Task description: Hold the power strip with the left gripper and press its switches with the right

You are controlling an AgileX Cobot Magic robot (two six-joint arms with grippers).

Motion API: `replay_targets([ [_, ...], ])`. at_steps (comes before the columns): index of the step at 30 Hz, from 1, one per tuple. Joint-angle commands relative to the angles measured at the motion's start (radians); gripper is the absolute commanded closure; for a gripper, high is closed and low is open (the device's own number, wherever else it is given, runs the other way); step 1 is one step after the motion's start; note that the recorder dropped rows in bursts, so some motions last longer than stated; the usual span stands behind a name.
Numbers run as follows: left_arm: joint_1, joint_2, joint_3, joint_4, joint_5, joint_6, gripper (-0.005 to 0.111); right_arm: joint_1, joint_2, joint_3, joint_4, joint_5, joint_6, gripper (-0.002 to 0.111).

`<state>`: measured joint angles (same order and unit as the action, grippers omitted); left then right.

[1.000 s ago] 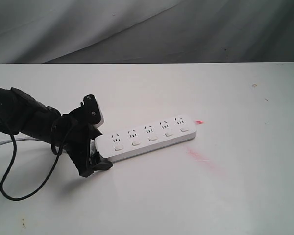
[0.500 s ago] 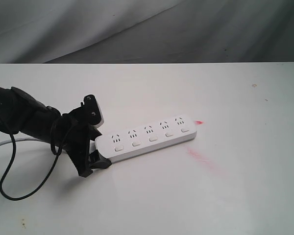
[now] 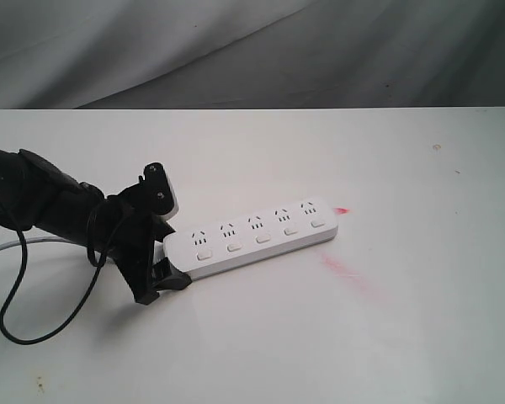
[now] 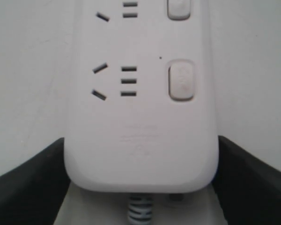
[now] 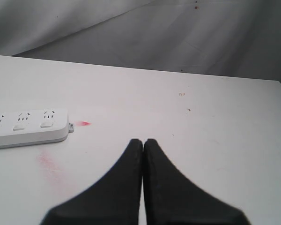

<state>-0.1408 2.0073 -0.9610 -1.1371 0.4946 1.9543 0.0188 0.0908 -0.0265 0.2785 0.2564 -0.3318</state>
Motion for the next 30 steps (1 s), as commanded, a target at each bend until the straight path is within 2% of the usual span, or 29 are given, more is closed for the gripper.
replay_targets([
  [1, 0.002, 0.005, 0.003, 0.047, -0.046, 0.012, 0.039, -0.008, -0.004, 0.006, -0.002, -0.004, 0.000, 0.108],
  [16, 0.002, 0.005, 0.003, 0.047, -0.046, 0.012, 0.039, -0.008, -0.004, 0.001, -0.002, -0.004, 0.000, 0.108],
  [20, 0.002, 0.005, 0.003, 0.047, -0.046, 0.012, 0.039, -0.008, -0.004, -0.124, -0.092, 0.157, 0.000, 0.108],
  [23, 0.002, 0.005, 0.003, 0.047, -0.046, 0.012, 0.039, -0.008, 0.026, -0.298, -0.113, 0.299, 0.000, 0.108],
  [24, 0.002, 0.005, 0.003, 0.047, -0.046, 0.012, 0.039, -0.008, 0.062, -0.373, -0.115, 0.318, 0.000, 0.108],
  [30, 0.002, 0.005, 0.003, 0.047, -0.046, 0.012, 0.039, -0.008, 0.269, -0.578, -0.162, 0.360, 0.000, 0.108],
])
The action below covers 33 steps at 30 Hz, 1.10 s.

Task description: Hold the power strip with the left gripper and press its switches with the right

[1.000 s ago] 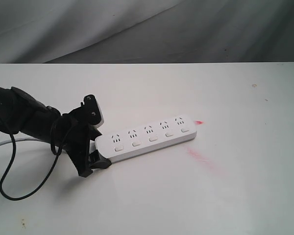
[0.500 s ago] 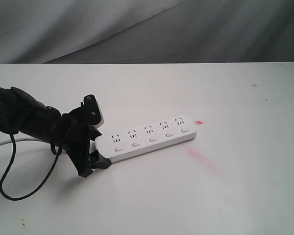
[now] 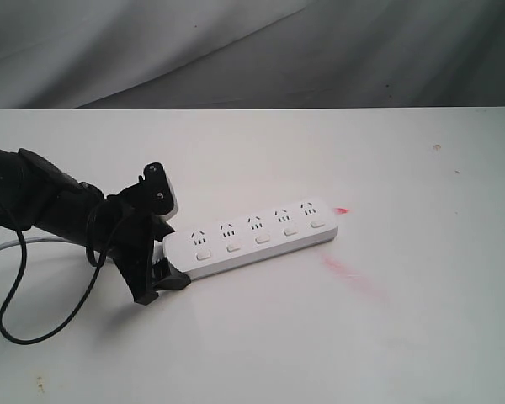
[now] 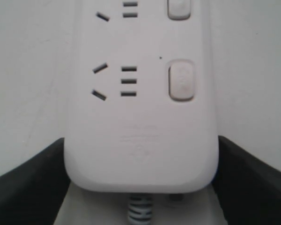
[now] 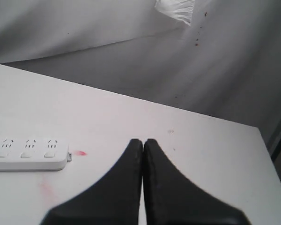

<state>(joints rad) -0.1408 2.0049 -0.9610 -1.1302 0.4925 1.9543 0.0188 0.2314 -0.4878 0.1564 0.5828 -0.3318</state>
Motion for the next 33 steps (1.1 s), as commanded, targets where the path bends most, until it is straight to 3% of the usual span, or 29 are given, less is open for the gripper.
replay_targets([
  [1, 0.002, 0.007, 0.003, 0.040, -0.044, 0.012, 0.039, -0.008, 0.170, -0.142, -0.040, 0.034, 0.000, 0.108],
  [9, 0.002, 0.007, 0.003, 0.040, -0.044, 0.014, 0.039, 0.021, 0.447, -0.264, -0.029, 0.052, 0.102, 0.108],
  [16, 0.002, 0.007, 0.003, 0.040, -0.044, 0.014, 0.039, 0.239, 0.652, -0.295, -0.033, 0.129, 0.084, 0.108],
  [20, 0.002, 0.007, 0.003, 0.040, -0.044, 0.014, 0.039, 0.351, 0.741, -0.295, 0.017, 0.032, -0.049, 0.108],
  [23, 0.002, 0.007, 0.003, 0.040, -0.044, 0.014, 0.039, 0.403, 0.806, -0.295, 0.205, -0.010, -0.227, 0.108],
  [27, 0.002, 0.007, 0.003, 0.040, -0.044, 0.014, 0.039, 0.402, 0.893, -0.300, 0.482, 0.023, -0.498, 0.108],
  [33, 0.002, 0.007, 0.003, 0.040, -0.044, 0.014, 0.039, 0.402, 1.021, -0.469, 0.501, 0.195, -0.627, 0.108],
])
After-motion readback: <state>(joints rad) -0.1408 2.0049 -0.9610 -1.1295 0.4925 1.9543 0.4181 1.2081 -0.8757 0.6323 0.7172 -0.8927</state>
